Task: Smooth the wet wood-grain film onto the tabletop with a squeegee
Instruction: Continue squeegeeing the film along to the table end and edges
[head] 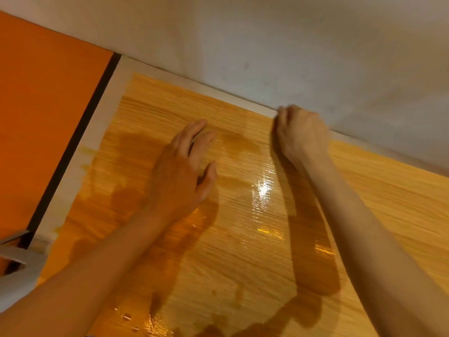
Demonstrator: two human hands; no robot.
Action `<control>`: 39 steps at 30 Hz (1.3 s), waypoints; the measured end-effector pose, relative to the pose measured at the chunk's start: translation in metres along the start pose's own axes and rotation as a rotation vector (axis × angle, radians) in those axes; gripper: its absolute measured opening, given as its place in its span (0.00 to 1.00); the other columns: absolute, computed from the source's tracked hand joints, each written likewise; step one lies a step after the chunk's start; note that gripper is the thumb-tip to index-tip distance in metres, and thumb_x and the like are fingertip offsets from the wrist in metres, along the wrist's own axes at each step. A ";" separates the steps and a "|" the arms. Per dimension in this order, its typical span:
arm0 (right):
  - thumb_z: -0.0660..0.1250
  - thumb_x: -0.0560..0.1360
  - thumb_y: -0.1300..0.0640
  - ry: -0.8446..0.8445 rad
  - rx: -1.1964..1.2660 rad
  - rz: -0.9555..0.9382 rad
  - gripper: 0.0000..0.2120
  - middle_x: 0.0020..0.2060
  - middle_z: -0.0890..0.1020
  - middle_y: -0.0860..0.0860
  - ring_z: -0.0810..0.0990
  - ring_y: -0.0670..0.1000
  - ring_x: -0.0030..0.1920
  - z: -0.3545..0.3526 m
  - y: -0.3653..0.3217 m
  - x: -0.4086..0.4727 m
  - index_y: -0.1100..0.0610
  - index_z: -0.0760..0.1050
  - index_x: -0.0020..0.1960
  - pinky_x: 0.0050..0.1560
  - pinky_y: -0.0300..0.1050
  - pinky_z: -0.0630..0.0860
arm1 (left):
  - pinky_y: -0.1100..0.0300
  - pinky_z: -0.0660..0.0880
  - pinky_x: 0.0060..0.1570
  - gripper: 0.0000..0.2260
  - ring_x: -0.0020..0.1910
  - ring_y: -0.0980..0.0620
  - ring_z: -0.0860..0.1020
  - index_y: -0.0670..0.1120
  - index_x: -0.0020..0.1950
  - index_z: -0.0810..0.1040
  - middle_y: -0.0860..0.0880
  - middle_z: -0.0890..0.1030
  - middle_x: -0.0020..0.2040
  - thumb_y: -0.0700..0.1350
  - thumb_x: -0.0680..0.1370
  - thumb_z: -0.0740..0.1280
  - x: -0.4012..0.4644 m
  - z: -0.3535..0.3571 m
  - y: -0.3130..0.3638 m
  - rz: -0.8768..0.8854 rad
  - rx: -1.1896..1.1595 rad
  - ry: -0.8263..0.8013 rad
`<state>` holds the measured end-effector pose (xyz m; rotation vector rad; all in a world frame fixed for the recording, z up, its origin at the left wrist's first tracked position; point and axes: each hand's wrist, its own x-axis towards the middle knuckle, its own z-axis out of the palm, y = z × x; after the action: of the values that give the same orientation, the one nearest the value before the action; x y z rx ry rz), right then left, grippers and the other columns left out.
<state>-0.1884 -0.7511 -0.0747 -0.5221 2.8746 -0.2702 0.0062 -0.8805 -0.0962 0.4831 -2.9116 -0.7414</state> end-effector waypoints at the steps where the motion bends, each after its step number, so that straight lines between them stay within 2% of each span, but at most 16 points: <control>1: 0.50 0.83 0.48 -0.032 0.020 -0.037 0.21 0.51 0.82 0.62 0.79 0.64 0.52 0.007 -0.023 0.004 0.60 0.77 0.53 0.44 0.50 0.67 | 0.46 0.70 0.70 0.23 0.76 0.43 0.66 0.43 0.75 0.69 0.43 0.66 0.77 0.49 0.81 0.61 -0.001 -0.001 0.000 0.006 -0.013 0.009; 3: 0.51 0.83 0.48 -0.108 0.054 -0.134 0.20 0.51 0.82 0.59 0.79 0.63 0.52 0.018 -0.059 0.012 0.57 0.77 0.52 0.43 0.48 0.65 | 0.50 0.67 0.72 0.22 0.75 0.44 0.66 0.42 0.75 0.70 0.43 0.67 0.77 0.48 0.82 0.61 -0.002 -0.002 0.002 0.009 -0.070 0.023; 5: 0.51 0.82 0.46 -0.183 0.135 -0.226 0.20 0.50 0.82 0.57 0.79 0.61 0.51 0.017 -0.068 0.020 0.56 0.77 0.49 0.44 0.47 0.68 | 0.58 0.64 0.73 0.22 0.75 0.47 0.66 0.41 0.75 0.70 0.44 0.67 0.77 0.47 0.82 0.59 -0.001 -0.007 0.001 -0.007 -0.160 0.004; 7: 0.53 0.82 0.44 -0.228 0.244 -0.270 0.19 0.46 0.82 0.55 0.79 0.59 0.50 0.008 -0.044 0.021 0.56 0.77 0.48 0.47 0.50 0.73 | 0.70 0.58 0.72 0.22 0.75 0.51 0.65 0.42 0.75 0.69 0.45 0.66 0.77 0.47 0.82 0.59 -0.004 -0.013 -0.005 -0.033 -0.215 -0.020; 9: 0.54 0.82 0.44 -0.171 0.248 -0.239 0.18 0.44 0.83 0.53 0.79 0.58 0.49 -0.003 0.001 0.011 0.53 0.79 0.50 0.49 0.52 0.75 | 0.73 0.56 0.71 0.22 0.74 0.55 0.64 0.43 0.76 0.69 0.46 0.65 0.77 0.48 0.82 0.59 -0.011 -0.021 -0.016 -0.073 -0.228 -0.017; 12: 0.55 0.82 0.47 0.024 0.220 -0.074 0.16 0.42 0.82 0.51 0.78 0.55 0.43 -0.016 0.060 -0.014 0.51 0.79 0.49 0.40 0.47 0.70 | 0.60 0.61 0.73 0.22 0.76 0.52 0.63 0.42 0.76 0.68 0.46 0.65 0.77 0.47 0.83 0.59 -0.025 -0.029 -0.033 -0.089 -0.197 0.012; 14: 0.55 0.82 0.50 0.127 0.265 -0.010 0.15 0.39 0.81 0.49 0.78 0.54 0.39 -0.012 0.062 -0.020 0.51 0.80 0.48 0.39 0.45 0.67 | 0.55 0.62 0.74 0.23 0.77 0.50 0.63 0.41 0.77 0.67 0.44 0.65 0.77 0.46 0.83 0.58 -0.030 -0.031 -0.042 -0.068 -0.161 0.034; 15: 0.56 0.82 0.51 0.157 0.287 -0.014 0.15 0.42 0.82 0.51 0.79 0.56 0.43 -0.006 0.055 -0.019 0.53 0.81 0.50 0.45 0.47 0.72 | 0.54 0.63 0.74 0.23 0.77 0.49 0.63 0.40 0.77 0.67 0.44 0.65 0.77 0.46 0.83 0.58 -0.031 -0.030 -0.043 -0.053 -0.135 0.037; 16: 0.56 0.83 0.53 0.174 0.299 -0.028 0.15 0.49 0.84 0.54 0.81 0.58 0.50 -0.001 0.044 -0.020 0.55 0.81 0.54 0.57 0.50 0.74 | 0.53 0.63 0.74 0.22 0.77 0.48 0.63 0.39 0.77 0.67 0.43 0.65 0.78 0.45 0.83 0.58 -0.031 -0.029 -0.044 -0.043 -0.109 0.037; 17: 0.57 0.83 0.54 0.182 0.309 -0.045 0.14 0.58 0.82 0.55 0.78 0.57 0.60 0.004 0.030 -0.023 0.57 0.79 0.59 0.68 0.53 0.68 | 0.53 0.63 0.74 0.22 0.77 0.47 0.63 0.39 0.77 0.67 0.43 0.65 0.78 0.45 0.83 0.58 -0.030 -0.027 -0.044 -0.039 -0.086 0.037; 19: 0.58 0.83 0.56 0.189 0.349 -0.085 0.16 0.69 0.73 0.54 0.67 0.54 0.73 0.011 0.005 -0.042 0.58 0.73 0.68 0.77 0.52 0.57 | 0.54 0.62 0.74 0.22 0.77 0.46 0.63 0.39 0.76 0.67 0.43 0.65 0.77 0.45 0.83 0.58 -0.028 -0.025 -0.046 -0.038 -0.059 0.045; 21: 0.58 0.83 0.58 0.165 0.396 -0.119 0.18 0.72 0.69 0.53 0.61 0.52 0.76 0.016 -0.006 -0.079 0.58 0.69 0.71 0.78 0.52 0.54 | 0.55 0.62 0.73 0.22 0.77 0.47 0.63 0.40 0.76 0.67 0.44 0.65 0.77 0.45 0.83 0.58 -0.028 -0.023 -0.047 -0.049 -0.049 0.042; 26: 0.59 0.81 0.61 0.054 0.407 -0.249 0.18 0.73 0.66 0.56 0.58 0.55 0.77 0.031 -0.003 -0.169 0.61 0.69 0.71 0.77 0.57 0.52 | 0.53 0.63 0.73 0.23 0.77 0.47 0.63 0.42 0.76 0.67 0.46 0.65 0.77 0.46 0.82 0.58 -0.028 -0.020 -0.048 -0.056 -0.050 0.047; 30: 0.53 0.84 0.57 0.073 0.241 -0.218 0.20 0.77 0.58 0.56 0.51 0.55 0.78 0.024 -0.016 -0.114 0.56 0.62 0.75 0.78 0.56 0.48 | 0.47 0.68 0.73 0.23 0.76 0.44 0.66 0.40 0.75 0.69 0.43 0.68 0.76 0.43 0.81 0.60 -0.026 -0.021 -0.047 -0.028 -0.057 0.066; 34: 0.51 0.84 0.55 0.114 0.243 -0.113 0.21 0.77 0.59 0.56 0.52 0.55 0.78 0.023 -0.040 -0.056 0.57 0.61 0.76 0.79 0.53 0.46 | 0.48 0.67 0.73 0.23 0.75 0.44 0.66 0.39 0.75 0.69 0.42 0.68 0.76 0.42 0.80 0.61 -0.029 -0.021 -0.048 -0.003 -0.062 0.080; 39: 0.54 0.84 0.56 0.053 0.253 -0.248 0.20 0.76 0.60 0.52 0.52 0.52 0.78 0.031 -0.040 -0.151 0.56 0.62 0.75 0.79 0.51 0.45 | 0.48 0.67 0.73 0.22 0.76 0.43 0.67 0.38 0.74 0.70 0.42 0.69 0.75 0.41 0.81 0.61 -0.029 -0.020 -0.049 0.017 -0.068 0.103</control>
<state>-0.0299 -0.7372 -0.0703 -0.8311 2.7646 -0.6864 0.0506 -0.9203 -0.1030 0.4743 -2.7816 -0.7857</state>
